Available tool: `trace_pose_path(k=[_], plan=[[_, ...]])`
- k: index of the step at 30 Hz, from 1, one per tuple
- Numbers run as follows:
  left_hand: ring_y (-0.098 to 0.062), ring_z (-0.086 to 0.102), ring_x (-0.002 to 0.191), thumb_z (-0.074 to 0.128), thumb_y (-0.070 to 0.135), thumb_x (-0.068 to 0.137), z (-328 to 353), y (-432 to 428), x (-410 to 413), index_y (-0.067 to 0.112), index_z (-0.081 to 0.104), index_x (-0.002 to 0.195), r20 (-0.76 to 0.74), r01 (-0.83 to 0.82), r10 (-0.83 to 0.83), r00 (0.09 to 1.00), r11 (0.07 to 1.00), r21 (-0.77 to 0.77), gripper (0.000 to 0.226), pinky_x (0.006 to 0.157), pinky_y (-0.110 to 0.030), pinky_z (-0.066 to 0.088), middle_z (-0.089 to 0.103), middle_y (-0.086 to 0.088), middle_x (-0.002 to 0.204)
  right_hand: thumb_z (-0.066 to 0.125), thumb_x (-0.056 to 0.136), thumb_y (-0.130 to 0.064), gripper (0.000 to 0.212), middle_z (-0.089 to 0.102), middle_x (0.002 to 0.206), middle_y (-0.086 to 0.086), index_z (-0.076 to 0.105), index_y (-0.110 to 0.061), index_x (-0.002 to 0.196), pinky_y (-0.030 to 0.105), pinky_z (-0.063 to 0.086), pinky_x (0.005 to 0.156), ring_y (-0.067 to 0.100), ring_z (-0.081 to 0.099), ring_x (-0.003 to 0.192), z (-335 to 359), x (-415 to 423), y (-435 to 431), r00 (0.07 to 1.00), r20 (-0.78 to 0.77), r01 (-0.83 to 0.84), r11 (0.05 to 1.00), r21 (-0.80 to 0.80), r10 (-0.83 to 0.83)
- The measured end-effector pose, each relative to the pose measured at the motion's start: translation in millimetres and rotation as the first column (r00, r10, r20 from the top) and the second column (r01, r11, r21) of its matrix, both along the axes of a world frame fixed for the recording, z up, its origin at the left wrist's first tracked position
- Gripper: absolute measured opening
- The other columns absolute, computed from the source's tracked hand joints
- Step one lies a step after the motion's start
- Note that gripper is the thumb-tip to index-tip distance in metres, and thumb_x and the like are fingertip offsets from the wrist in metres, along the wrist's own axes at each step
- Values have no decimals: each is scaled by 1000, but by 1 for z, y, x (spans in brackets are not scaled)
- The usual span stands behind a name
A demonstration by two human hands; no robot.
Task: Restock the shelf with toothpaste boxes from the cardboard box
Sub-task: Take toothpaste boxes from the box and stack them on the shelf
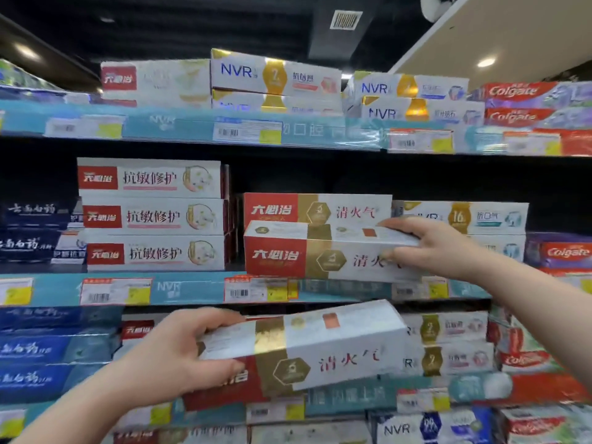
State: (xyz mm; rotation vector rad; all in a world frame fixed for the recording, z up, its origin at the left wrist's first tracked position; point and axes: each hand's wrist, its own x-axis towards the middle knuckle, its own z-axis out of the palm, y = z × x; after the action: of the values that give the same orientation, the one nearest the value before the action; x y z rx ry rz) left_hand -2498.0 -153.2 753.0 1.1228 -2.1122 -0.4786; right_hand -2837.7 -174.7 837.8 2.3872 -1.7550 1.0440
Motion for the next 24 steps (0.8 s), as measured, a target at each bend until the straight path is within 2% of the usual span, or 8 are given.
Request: trace_pose_path(k=[2,4,7,10,13,18,21,24], plan=[[3,65,82,79,27,65,2,-4,0,36,61,102,-25,-10,10,1000,1000,30,42,68,-16,53,64,32,97,65,82,-31,54,47,118,-13,47,-25,132,20,35,90,6,46,106,4,-2,-11,999,-14,-33,999,2,33],[0,66,81,74,42,54,3,-7,-2,37,63,98,-33,-27,28,999,999,26,46,70,-21,54,67,29,93,66,81,-29,52,48,117,-14,49,-26,130,19,34,90,5,46,107,5,-5,-21,998,-4,-62,998,7,62],[4,65,83,66,51,48,2,-10,-6,40,64,93,-19,-33,33,999,999,-6,47,68,-17,53,66,33,91,68,79,-28,50,50,118,-14,51,-28,127,19,36,92,6,48,110,2,-8,-36,993,38,-111,994,15,110],[8,63,85,64,52,44,0,-13,-13,52,65,89,-33,-53,53,998,999,-10,45,65,-9,50,64,37,89,68,78,-30,51,51,119,-14,52,-28,127,21,37,95,6,48,111,1,-13,-47,990,43,-133,991,5,133],[8,61,90,63,52,46,-2,-15,-21,65,49,98,-1,-42,42,999,999,-27,56,68,-9,50,62,39,95,66,79,-34,53,49,121,-15,50,-28,129,22,36,97,5,47,112,1,-16,-54,988,3,-153,988,-3,153],[0,66,87,68,45,49,-5,-19,-21,59,56,99,-7,-35,34,999,999,-24,53,74,-22,55,68,27,94,63,81,-37,51,49,123,-15,49,-28,129,17,34,93,2,45,111,2,-19,-64,983,-25,-183,983,-28,182],[1,66,88,69,44,49,-6,-21,-20,61,54,101,-11,-49,49,999,998,-33,56,74,-22,55,68,29,95,63,82,-34,49,48,118,-17,50,-27,129,2,34,79,0,44,106,2,-16,-67,983,-27,-180,983,-44,179],[2,65,87,70,43,49,-7,-21,-21,62,53,100,-16,-66,66,998,997,-32,57,72,-20,55,68,30,94,62,83,-33,48,46,113,-17,50,-23,129,3,33,74,1,44,106,3,-11,-70,985,-36,-170,983,-62,168]])
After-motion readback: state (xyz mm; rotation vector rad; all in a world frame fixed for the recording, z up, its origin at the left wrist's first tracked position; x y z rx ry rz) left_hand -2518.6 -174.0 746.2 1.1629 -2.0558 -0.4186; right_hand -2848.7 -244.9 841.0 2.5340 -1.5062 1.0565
